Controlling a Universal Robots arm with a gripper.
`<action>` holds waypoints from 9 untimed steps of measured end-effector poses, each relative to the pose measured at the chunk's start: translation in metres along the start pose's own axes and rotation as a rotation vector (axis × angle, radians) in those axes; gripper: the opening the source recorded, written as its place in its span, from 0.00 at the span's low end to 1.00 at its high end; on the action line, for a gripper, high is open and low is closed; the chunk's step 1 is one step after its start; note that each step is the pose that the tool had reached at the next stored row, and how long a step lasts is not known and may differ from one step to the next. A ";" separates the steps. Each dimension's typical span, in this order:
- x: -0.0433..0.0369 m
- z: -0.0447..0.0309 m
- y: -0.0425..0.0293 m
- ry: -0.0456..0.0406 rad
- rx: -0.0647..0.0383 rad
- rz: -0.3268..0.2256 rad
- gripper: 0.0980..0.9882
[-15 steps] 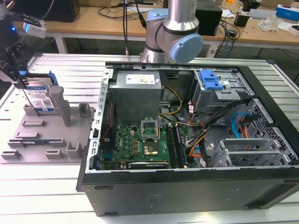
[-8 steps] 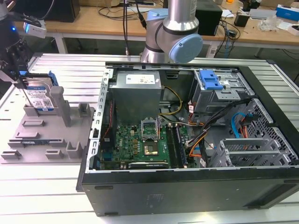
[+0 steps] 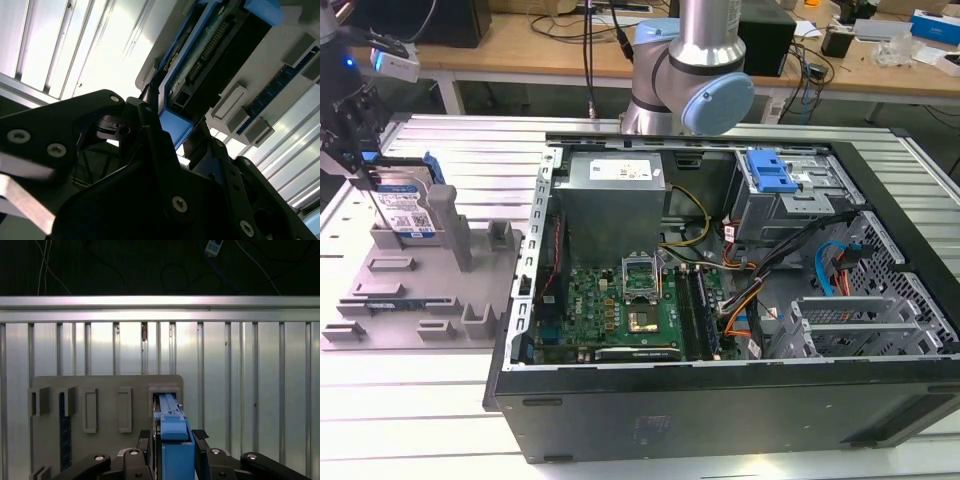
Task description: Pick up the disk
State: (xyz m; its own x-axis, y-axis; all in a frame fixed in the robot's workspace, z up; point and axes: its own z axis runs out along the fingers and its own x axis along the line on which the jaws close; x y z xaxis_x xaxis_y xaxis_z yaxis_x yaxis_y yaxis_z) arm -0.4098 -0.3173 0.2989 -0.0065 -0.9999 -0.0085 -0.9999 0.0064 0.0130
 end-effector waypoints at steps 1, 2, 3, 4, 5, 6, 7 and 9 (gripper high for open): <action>0.0000 0.0001 0.0000 -0.0001 0.000 0.000 0.40; 0.0002 0.0002 0.0000 -0.0001 0.000 0.000 0.40; 0.0004 0.0003 0.0000 -0.0001 0.000 0.000 0.40; 0.0009 0.0004 0.0000 0.0001 0.000 0.000 0.40; 0.0012 0.0007 0.0000 0.0001 0.000 0.000 0.40; 0.0012 0.0007 0.0000 0.0001 0.000 0.000 0.40; 0.0013 0.0008 0.0000 0.0001 0.000 0.000 0.40; 0.0013 0.0008 0.0000 0.0001 0.000 0.000 0.40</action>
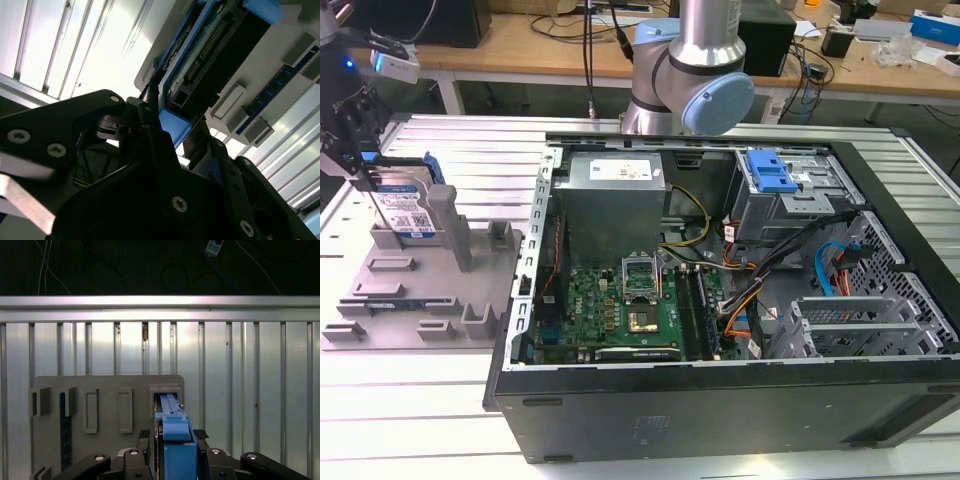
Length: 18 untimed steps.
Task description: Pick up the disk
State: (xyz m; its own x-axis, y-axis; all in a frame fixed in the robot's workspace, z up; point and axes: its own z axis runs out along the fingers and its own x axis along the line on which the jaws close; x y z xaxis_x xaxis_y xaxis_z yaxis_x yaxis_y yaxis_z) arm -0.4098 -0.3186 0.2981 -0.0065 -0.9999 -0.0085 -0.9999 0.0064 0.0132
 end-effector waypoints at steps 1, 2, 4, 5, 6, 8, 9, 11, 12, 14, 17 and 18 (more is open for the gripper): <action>0.0000 0.0001 0.0000 0.0000 0.000 0.000 0.40; 0.0000 0.0001 0.0000 0.0000 0.000 0.000 0.40; 0.0000 0.0002 0.0000 0.0001 0.000 0.000 0.38; 0.0000 0.0002 0.0000 0.0001 0.000 0.000 0.31; 0.0000 0.0003 0.0000 0.0000 0.000 0.000 0.31; 0.0000 0.0004 0.0000 0.0000 0.000 0.000 0.30; 0.0000 0.0004 0.0000 0.0000 0.000 0.000 0.30; 0.0000 0.0005 0.0000 0.0000 0.000 0.000 0.30; 0.0000 0.0005 0.0000 -0.0001 0.000 0.000 0.30; 0.0000 -0.0019 0.0000 -0.0005 0.001 0.000 0.30; -0.0001 -0.0147 0.0002 -0.0001 0.000 0.000 0.30; -0.0002 -0.0229 0.0003 -0.0001 0.000 0.000 0.30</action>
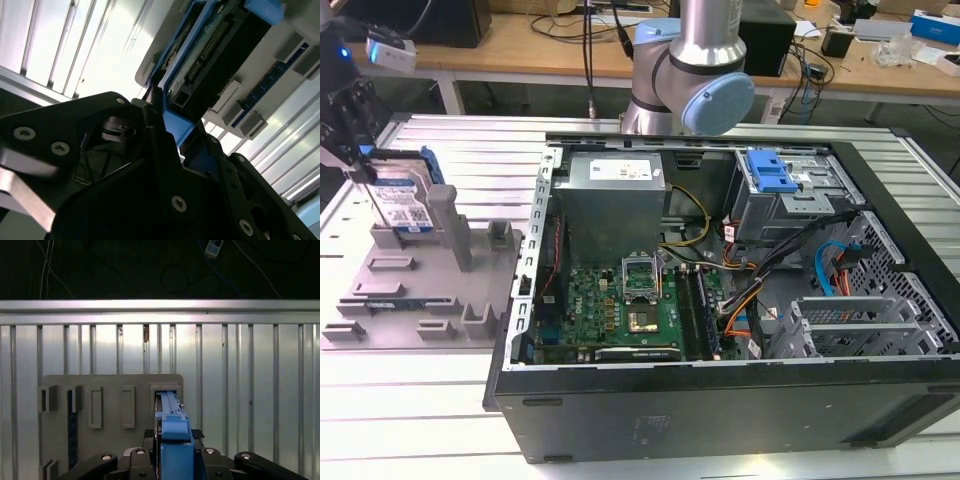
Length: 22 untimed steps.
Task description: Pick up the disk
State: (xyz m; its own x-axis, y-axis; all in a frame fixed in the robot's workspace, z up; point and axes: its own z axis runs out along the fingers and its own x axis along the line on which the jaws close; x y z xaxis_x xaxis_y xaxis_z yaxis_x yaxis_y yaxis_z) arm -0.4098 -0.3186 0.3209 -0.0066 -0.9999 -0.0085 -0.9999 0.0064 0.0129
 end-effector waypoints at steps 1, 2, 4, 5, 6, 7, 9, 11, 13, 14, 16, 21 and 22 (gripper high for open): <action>-0.0001 -0.0107 0.0002 0.0000 0.000 0.000 0.30; -0.0001 -0.0161 0.0002 0.0000 0.000 0.000 0.30; -0.0002 -0.0298 0.0004 0.0000 0.000 0.000 0.30; -0.0003 -0.0387 0.0005 0.0000 0.000 0.000 0.30; -0.0004 -0.0472 0.0006 0.0000 0.000 0.000 0.30; -0.0005 -0.0564 0.0007 0.0000 0.000 0.000 0.30; -0.0006 -0.0732 0.0009 0.0000 0.000 0.000 0.30; -0.0007 -0.0818 0.0011 0.0001 0.000 0.000 0.30; -0.0008 -0.0943 0.0012 0.0000 0.000 -0.001 0.30; -0.0008 -0.1018 0.0013 0.0000 0.000 -0.001 0.30; -0.0008 -0.1139 0.0015 0.0000 0.000 -0.001 0.30; -0.0002 -0.1450 0.0019 0.0000 0.000 -0.002 0.30; -0.0002 -0.1450 0.0019 -0.0001 0.000 -0.002 0.30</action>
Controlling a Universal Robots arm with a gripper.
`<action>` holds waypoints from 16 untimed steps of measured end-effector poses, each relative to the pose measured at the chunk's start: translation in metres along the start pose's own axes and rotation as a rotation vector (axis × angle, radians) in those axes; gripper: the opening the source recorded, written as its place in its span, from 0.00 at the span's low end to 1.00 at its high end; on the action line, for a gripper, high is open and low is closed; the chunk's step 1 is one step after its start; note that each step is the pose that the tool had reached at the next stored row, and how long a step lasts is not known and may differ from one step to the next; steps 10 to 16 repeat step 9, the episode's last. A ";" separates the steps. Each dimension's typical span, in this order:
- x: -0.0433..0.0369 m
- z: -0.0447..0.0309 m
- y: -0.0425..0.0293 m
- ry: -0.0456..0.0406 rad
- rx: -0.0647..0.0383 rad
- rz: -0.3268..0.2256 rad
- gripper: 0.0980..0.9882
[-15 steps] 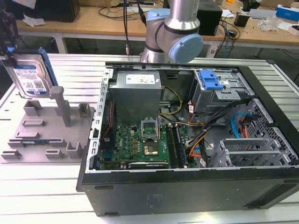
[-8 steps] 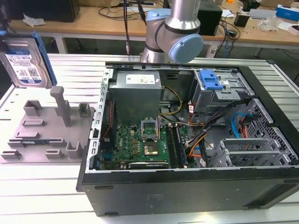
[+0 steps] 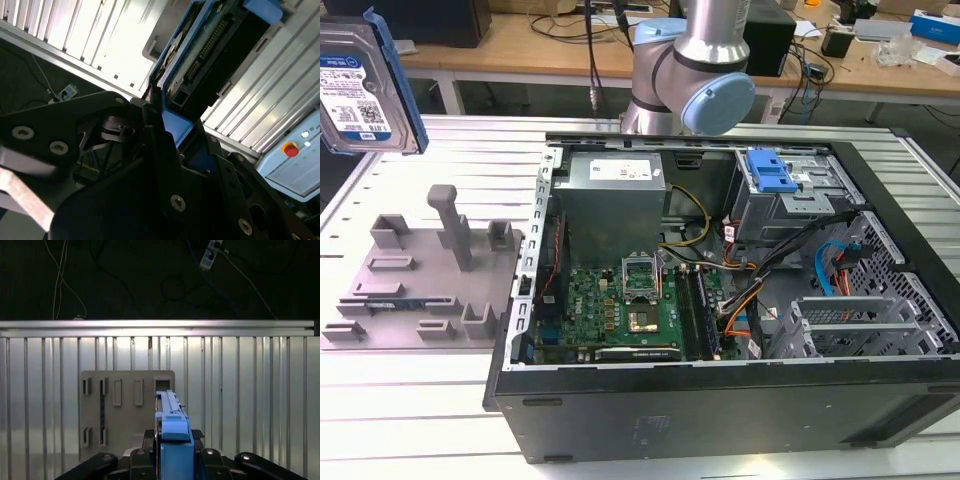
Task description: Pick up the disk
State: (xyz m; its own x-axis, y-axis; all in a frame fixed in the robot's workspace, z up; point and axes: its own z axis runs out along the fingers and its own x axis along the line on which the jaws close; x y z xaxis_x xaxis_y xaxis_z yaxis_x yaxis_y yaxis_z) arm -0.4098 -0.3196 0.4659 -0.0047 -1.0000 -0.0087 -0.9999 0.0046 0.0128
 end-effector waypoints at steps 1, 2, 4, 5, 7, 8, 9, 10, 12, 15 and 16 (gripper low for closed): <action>0.0000 0.0000 0.0000 0.0000 0.000 0.000 0.30; 0.0000 -0.0001 0.0000 0.0001 0.000 0.000 0.30; 0.0000 -0.0001 0.0000 0.0002 0.000 0.000 0.30; 0.0000 -0.0001 0.0000 0.0002 0.000 0.000 0.30; 0.0000 -0.0001 0.0000 0.0001 0.000 0.000 0.30; 0.0000 -0.0001 0.0000 0.0001 0.000 0.000 0.30; 0.0000 -0.0001 0.0000 0.0001 0.000 0.000 0.30; 0.0000 -0.0001 0.0000 0.0001 0.000 0.000 0.30; 0.0000 -0.0001 0.0000 0.0001 0.000 0.000 0.30; 0.0000 -0.0001 0.0000 0.0001 0.000 0.000 0.30; 0.0000 -0.0001 0.0000 0.0001 0.000 0.000 0.30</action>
